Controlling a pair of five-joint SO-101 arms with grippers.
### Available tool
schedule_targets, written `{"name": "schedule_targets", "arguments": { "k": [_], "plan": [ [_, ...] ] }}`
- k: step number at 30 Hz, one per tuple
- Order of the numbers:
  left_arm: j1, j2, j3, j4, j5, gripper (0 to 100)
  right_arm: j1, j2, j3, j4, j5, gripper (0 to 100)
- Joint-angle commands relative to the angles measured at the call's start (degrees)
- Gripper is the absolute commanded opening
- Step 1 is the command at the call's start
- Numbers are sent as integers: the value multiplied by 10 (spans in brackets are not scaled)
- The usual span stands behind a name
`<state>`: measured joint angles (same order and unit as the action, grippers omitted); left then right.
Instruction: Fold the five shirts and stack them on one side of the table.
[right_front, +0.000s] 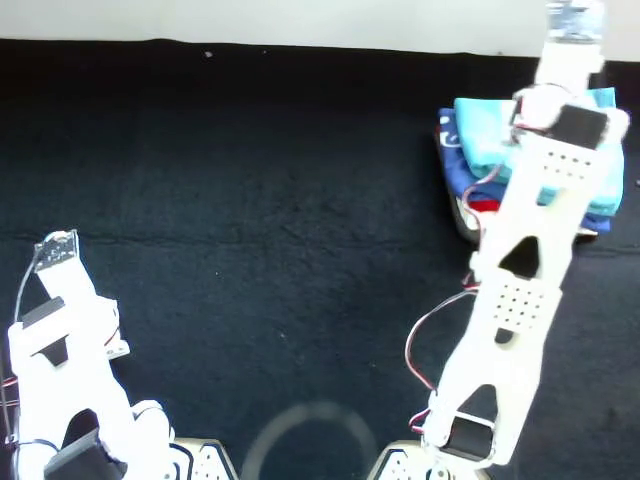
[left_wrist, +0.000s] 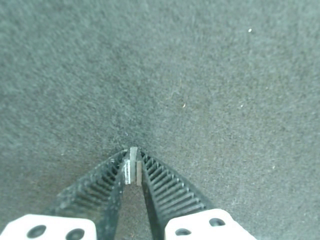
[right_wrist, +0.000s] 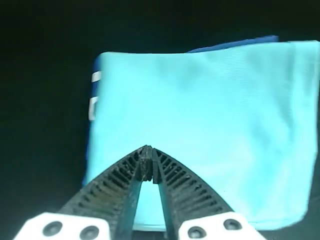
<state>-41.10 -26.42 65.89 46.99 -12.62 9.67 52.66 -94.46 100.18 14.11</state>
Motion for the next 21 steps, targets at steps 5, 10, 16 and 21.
{"name": "schedule_targets", "arguments": {
  "k": [5, 10, 16, 21],
  "plan": [
    [0, -5, 3, -9, -4, 12, -26, -31, 50, 11, 28, 6],
    [0, -5, 3, -9, -4, 12, -27, -111, 218, 10, 29, 6],
    [0, -5, 3, -9, -4, 12, -29, -161, 429, -12, 55, 6],
    [0, -5, 3, -9, -4, 12, -7, -166, 461, -74, 57, 6]
  ]
}}
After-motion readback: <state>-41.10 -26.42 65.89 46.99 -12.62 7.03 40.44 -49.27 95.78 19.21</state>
